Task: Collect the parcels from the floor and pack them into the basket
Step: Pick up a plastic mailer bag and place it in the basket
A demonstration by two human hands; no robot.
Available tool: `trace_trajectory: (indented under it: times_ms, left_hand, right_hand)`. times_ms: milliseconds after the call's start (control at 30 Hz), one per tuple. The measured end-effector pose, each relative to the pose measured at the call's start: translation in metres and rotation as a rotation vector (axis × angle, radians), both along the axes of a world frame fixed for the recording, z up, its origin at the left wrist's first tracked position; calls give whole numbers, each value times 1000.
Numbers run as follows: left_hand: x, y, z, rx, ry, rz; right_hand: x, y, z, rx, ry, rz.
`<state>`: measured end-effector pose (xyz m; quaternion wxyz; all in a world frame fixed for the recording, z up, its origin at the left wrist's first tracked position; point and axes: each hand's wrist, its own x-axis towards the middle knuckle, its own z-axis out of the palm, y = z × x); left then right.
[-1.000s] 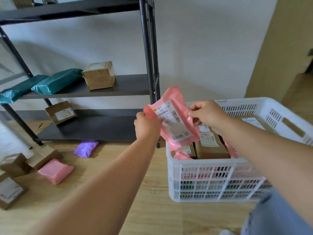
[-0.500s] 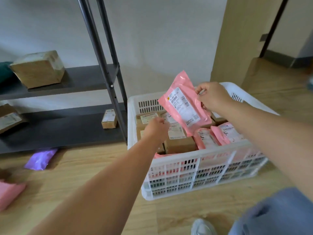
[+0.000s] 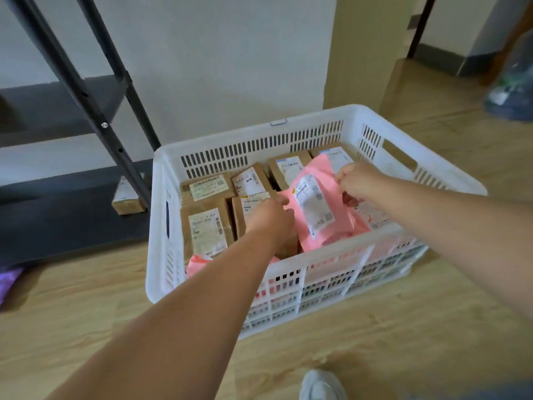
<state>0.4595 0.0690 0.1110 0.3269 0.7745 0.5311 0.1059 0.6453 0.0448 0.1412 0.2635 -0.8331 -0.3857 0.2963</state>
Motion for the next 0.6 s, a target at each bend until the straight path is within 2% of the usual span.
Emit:
trace_trajectory:
  times_ms: [200, 267, 333, 433, 533, 600]
  left_hand:
    - [17, 14, -26, 126, 149, -192]
    - [24, 18, -32, 152, 231, -279]
    - [33, 19, -38, 215, 399, -431]
    - [40, 19, -47, 297, 633, -613]
    - [42, 18, -54, 307, 707, -652]
    - [41, 20, -58, 288, 705, -649]
  right_hand:
    - [14, 0, -55, -142, -174, 4]
    - [11, -3, -58, -221, -244, 118]
    - [9, -4, -60, -286, -329, 251]
    - [11, -3, -62, -285, -513, 391]
    - [13, -1, -58, -270, -557, 462]
    - [11, 0, -58, -306, -517, 526]
